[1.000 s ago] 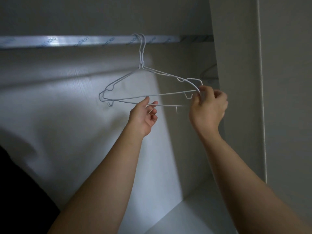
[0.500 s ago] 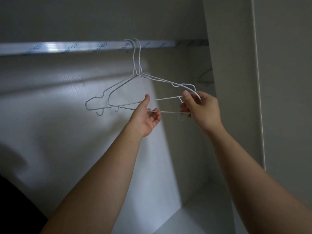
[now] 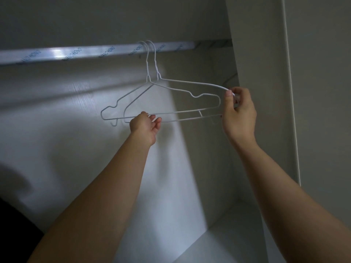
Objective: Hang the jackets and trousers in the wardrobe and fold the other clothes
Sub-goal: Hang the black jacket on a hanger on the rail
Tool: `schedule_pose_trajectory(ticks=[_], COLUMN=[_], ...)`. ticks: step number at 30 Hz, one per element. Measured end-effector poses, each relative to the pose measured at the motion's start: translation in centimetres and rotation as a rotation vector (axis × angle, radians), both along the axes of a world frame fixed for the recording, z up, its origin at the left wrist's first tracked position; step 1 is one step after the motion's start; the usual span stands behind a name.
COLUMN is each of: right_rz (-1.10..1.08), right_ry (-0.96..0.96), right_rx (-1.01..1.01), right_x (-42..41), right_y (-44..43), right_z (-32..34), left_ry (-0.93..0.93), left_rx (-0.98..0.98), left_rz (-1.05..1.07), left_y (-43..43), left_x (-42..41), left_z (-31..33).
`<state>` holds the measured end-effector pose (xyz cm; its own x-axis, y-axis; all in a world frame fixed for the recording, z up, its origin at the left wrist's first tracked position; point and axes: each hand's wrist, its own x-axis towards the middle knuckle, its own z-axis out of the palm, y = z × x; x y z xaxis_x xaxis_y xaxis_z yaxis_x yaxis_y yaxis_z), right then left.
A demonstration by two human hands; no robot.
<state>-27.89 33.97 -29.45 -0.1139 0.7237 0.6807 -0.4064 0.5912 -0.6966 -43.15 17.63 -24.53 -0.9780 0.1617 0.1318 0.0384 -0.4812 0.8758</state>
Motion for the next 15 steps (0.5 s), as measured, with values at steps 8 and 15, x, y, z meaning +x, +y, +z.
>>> schedule_pose_trajectory(ticks=[8,15], right_rz=[-0.179,-0.183], right_ry=[-0.063,-0.195], right_rx=[-0.087,0.060], right_x=[0.5,1.1], right_y=[-1.2,-1.9], right_z=[0.4,0.9], left_ry=[0.033,0.005], left_rx=[0.249,0.341], left_rz=[0.044,0.082], left_y=[-1.1,-1.8], left_x=[0.7,1.9], left_z=[1.3,4.4])
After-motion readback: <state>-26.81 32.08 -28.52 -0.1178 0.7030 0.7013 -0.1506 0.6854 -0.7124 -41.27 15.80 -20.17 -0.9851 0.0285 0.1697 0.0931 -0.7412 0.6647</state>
